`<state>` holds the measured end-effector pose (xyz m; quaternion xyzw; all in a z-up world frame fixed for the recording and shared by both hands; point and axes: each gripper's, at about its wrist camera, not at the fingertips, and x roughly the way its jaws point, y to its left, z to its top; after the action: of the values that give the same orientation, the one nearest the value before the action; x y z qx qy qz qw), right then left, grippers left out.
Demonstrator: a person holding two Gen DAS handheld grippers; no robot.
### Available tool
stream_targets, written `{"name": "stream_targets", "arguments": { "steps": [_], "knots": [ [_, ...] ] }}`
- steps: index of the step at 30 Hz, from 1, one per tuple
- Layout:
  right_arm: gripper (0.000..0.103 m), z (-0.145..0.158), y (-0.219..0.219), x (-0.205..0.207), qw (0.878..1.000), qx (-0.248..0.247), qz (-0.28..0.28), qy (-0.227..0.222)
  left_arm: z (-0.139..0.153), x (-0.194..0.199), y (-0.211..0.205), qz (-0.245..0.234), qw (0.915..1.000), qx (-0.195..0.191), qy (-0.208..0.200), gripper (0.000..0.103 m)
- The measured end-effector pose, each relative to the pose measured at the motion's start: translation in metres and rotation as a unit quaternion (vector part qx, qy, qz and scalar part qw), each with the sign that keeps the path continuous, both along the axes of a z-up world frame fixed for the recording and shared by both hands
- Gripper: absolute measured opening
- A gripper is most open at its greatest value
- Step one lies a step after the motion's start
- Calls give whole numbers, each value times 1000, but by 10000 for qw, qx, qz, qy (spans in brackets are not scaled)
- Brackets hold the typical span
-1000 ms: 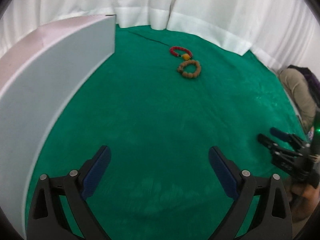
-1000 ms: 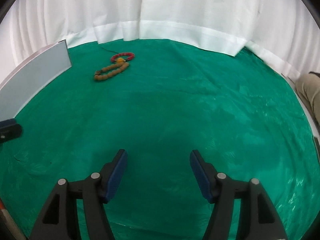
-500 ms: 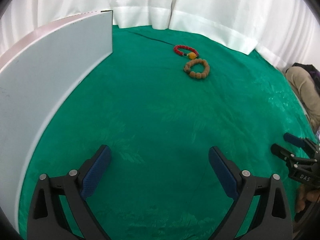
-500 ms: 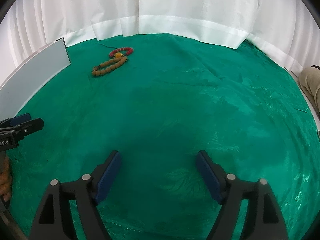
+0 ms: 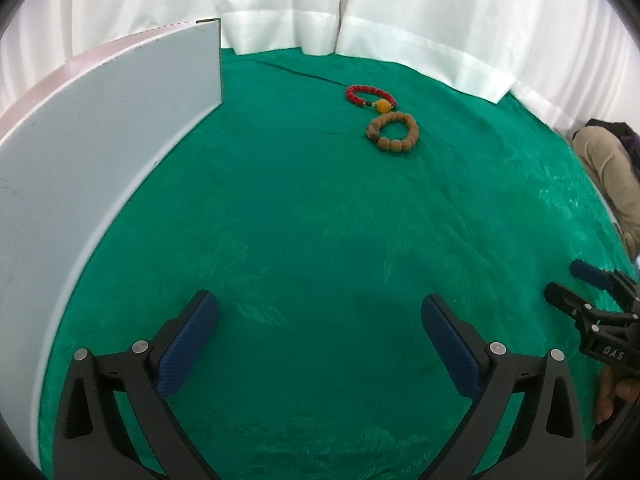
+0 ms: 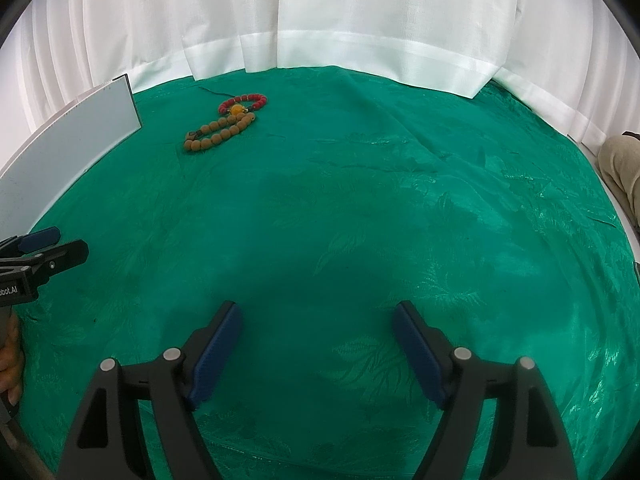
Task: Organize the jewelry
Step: 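Move the left tool toward the red bead bracelet with yellow bead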
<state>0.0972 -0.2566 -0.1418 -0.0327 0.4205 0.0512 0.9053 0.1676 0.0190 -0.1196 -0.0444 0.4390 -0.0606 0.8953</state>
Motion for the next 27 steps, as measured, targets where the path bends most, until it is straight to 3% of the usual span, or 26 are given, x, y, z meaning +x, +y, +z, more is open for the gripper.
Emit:
{"name": "stream_targets", "arguments": {
  "steps": [9, 19, 27],
  "knots": [
    [81, 0, 0, 0, 10000, -9, -9, 9, 9, 1, 10, 36, 9995, -262, 145, 102],
    [81, 1, 1, 0, 10000, -10, -14, 11, 76, 34, 5, -206, 9997, -155, -7, 102],
    [81, 1, 1, 0, 10000, -14, -17, 12, 84, 95, 15, -206, 9956, -873, 284, 102]
  ]
}}
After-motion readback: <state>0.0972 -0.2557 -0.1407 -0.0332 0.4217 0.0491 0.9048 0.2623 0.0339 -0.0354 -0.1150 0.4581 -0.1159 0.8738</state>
